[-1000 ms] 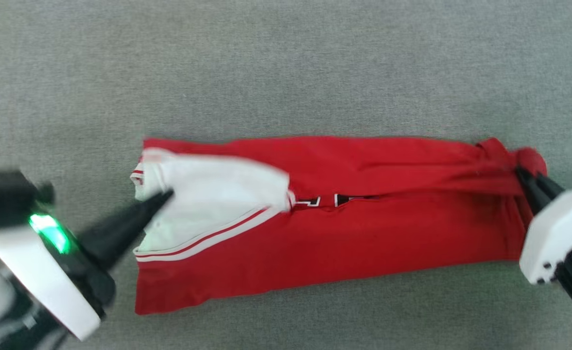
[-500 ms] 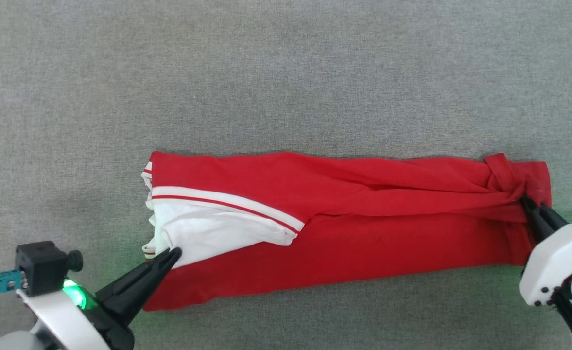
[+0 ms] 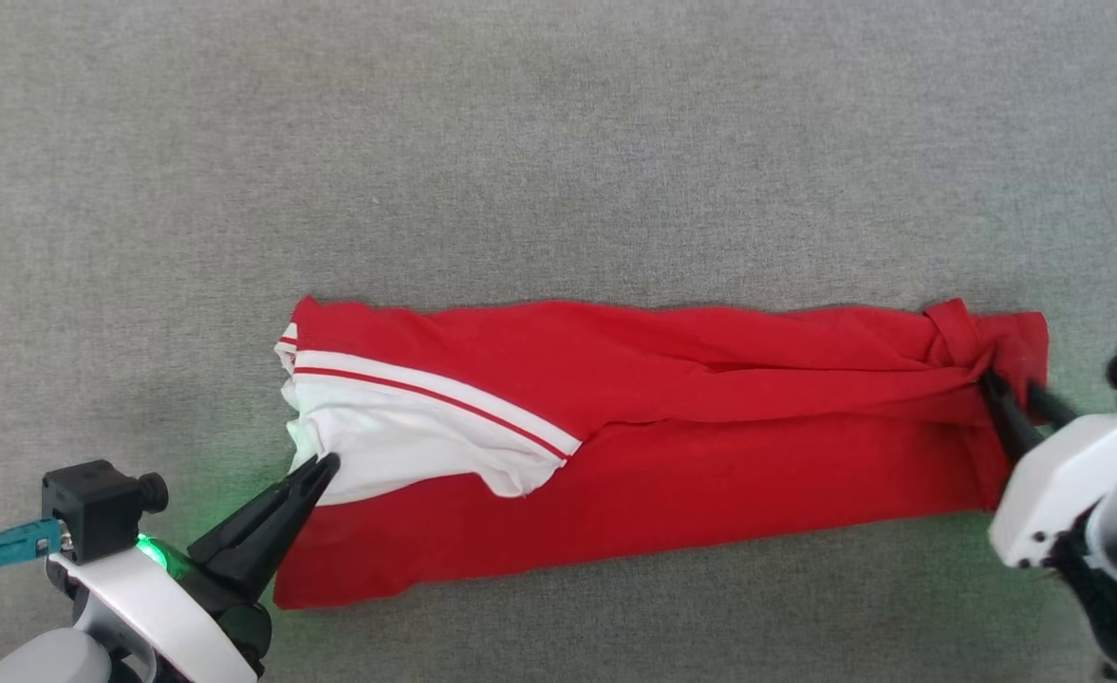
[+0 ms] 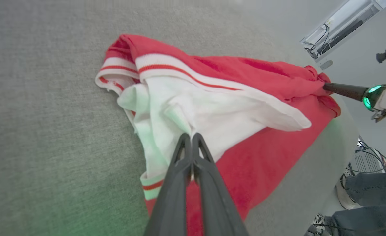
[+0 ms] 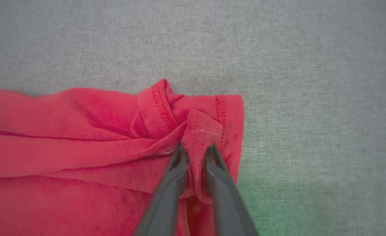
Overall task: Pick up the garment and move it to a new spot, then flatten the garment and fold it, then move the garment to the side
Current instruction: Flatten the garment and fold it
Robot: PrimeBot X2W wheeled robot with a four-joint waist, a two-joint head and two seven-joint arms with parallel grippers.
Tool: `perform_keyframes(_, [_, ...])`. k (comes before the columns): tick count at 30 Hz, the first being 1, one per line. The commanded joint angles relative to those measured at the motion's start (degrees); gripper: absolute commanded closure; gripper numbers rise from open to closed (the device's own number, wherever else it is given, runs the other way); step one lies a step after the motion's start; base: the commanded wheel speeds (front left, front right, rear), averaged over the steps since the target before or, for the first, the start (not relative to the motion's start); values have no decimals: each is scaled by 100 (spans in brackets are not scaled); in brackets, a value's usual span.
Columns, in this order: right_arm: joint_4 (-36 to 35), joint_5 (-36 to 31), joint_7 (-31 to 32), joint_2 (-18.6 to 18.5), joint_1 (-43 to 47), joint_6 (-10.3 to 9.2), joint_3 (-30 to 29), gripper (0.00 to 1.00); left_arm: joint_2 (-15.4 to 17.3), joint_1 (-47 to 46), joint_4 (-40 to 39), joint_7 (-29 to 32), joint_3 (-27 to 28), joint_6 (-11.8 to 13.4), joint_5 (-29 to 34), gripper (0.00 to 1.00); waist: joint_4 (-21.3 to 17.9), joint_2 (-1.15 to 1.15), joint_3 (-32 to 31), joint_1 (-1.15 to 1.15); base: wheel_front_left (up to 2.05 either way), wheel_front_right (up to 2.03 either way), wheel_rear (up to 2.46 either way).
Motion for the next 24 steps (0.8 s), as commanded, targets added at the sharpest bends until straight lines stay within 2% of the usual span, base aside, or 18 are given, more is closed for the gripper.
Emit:
perform_keyframes(1, [-61,111,92,-58,-13,-5,-110,0,-69,147,-71,-25,182,7,107,0,26,0,-57,0,0,0,0])
perform_keyframes(6, [-251,300,370,-139,-6,-5,-406,0,-286,478,-212,-25,864,7,251,0,131,0,-180,0,0,0,0])
perform_keyframes(10, [-102,487,821,-172,13,-5,-487,0,-620,759,19,-25,1508,7,452,0,240,0,-257,0,0,0,0])
perform_keyframes(11, [-102,487,821,-172,13,-5,-487,0,-620,759,19,-25,1508,7,452,0,240,0,-257,0,0,0,0])
perform_keyframes(12, [-13,562,1060,-167,18,-5,-519,0,-861,827,191,-24,1764,7,578,0,300,0,-283,0,0,0,0])
perform_keyframes(17, [230,628,1477,-129,-45,-5,-626,0,-1467,913,636,-24,2387,7,1022,0,450,0,-335,0,0,0,0])
perform_keyframes(24, [586,488,1769,-102,-185,-5,-665,0,-2019,1071,806,-24,3193,8,2069,0,592,0,-398,0,0,0,0])
